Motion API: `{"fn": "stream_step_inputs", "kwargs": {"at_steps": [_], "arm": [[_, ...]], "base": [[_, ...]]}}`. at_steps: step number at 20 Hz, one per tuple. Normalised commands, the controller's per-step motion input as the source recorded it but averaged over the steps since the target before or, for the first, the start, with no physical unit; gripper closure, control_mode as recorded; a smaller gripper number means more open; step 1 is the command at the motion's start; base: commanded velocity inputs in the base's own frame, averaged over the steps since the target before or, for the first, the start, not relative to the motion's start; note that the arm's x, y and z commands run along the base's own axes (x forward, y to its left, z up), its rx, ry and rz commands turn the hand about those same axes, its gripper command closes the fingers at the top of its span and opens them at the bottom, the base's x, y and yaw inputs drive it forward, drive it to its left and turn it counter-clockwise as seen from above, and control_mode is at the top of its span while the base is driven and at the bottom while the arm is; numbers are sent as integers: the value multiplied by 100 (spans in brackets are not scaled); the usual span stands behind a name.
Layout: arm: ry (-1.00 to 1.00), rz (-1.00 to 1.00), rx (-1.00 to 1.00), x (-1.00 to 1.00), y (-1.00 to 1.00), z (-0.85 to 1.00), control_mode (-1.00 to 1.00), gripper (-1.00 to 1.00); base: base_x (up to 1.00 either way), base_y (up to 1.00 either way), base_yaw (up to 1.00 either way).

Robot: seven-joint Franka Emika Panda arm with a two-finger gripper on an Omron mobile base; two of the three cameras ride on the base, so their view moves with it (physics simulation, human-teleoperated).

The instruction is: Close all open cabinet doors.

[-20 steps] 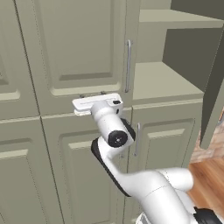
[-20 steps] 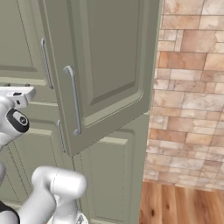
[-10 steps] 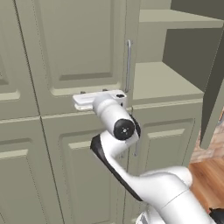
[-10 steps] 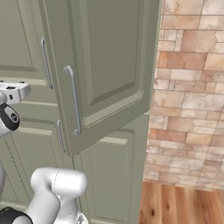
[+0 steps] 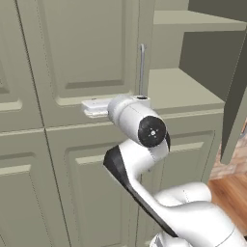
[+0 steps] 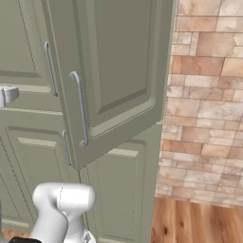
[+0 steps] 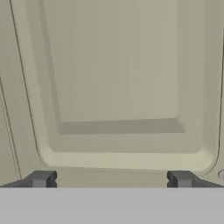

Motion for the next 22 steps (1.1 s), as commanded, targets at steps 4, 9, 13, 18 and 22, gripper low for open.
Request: {"fn": "stream_step_inputs", "kwargs": {"at_steps": [4, 9, 13, 18, 22], "arm": [[6, 2, 0, -65, -9, 34, -100, -100], [8, 2, 0, -62, -21, 34, -100, -100], [2, 0, 0, -61, -42, 16, -100, -100], [0, 1, 0, -74, -50, 17, -100, -100], [5, 1, 0, -85, -50, 20, -100, -100]], "base": [[0, 0, 0], [0, 0, 0], [0, 0, 0], [0, 0, 0], [0, 0, 0]]}}
